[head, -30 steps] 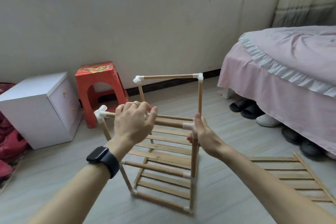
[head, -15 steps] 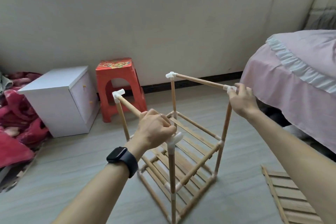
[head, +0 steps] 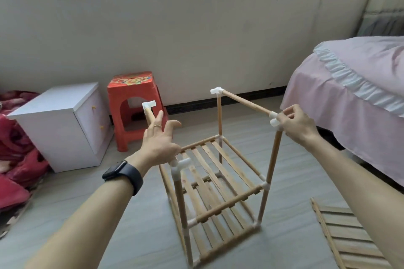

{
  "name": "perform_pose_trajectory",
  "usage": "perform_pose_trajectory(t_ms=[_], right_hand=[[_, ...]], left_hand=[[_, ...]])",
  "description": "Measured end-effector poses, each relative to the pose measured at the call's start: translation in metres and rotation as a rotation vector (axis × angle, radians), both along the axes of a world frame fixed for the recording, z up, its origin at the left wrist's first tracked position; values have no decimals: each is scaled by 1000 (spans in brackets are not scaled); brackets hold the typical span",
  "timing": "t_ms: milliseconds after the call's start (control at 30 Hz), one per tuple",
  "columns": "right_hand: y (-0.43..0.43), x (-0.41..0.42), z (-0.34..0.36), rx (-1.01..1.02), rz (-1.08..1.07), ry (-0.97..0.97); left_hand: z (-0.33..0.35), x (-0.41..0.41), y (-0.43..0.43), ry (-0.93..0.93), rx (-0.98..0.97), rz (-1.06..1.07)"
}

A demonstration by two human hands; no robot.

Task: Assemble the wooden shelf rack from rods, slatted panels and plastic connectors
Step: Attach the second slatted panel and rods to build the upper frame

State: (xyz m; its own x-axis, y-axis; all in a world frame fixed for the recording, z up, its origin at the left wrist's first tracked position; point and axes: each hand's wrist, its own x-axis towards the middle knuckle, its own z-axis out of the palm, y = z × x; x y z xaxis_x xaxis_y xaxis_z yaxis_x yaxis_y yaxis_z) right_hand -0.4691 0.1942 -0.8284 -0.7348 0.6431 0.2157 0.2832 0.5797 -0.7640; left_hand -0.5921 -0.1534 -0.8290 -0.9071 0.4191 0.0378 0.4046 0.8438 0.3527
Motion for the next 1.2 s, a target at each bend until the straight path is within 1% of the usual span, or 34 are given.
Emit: perform_pose_trajectory(t_ms=[100,133,200,267,333,400,467,500,600,700,833,1000,1200], right_hand=[[-7,22,-2,-166,37,20],[-9,28,-3,-207,74,-2],[-11,40,-5,-316,168,-108],[-10,50,-1,-516,262,-199],[-7,54,9,-709,319,-231],[-8,52,20,-778,297,-263],[-18,46,26,-719,222,-319],[-24,43,26,-657,180,-336],[-37,36,20,-502,77,-314],[-45,33,14,-427,37,-291],[-45,33,6,-430,17,-212],[-41,31,-4,-446,-10,-171],[-48,42,-2,-474,-29,-138]], left_hand=[[5,-3,-5,-187,215,117],[7,-3,-6,-215,242,154],[12,-4,-8,-232,187,215],[18,-1,-9,-300,143,231],[21,3,-11,-442,237,253],[21,13,-14,-569,345,292],[17,23,-15,-587,373,325],[14,27,-14,-555,378,343],[4,32,-5,-421,445,414],[1,26,0,-411,517,420],[1,14,1,-405,464,350],[-5,1,0,-374,430,318],[-2,4,3,-379,447,304]])
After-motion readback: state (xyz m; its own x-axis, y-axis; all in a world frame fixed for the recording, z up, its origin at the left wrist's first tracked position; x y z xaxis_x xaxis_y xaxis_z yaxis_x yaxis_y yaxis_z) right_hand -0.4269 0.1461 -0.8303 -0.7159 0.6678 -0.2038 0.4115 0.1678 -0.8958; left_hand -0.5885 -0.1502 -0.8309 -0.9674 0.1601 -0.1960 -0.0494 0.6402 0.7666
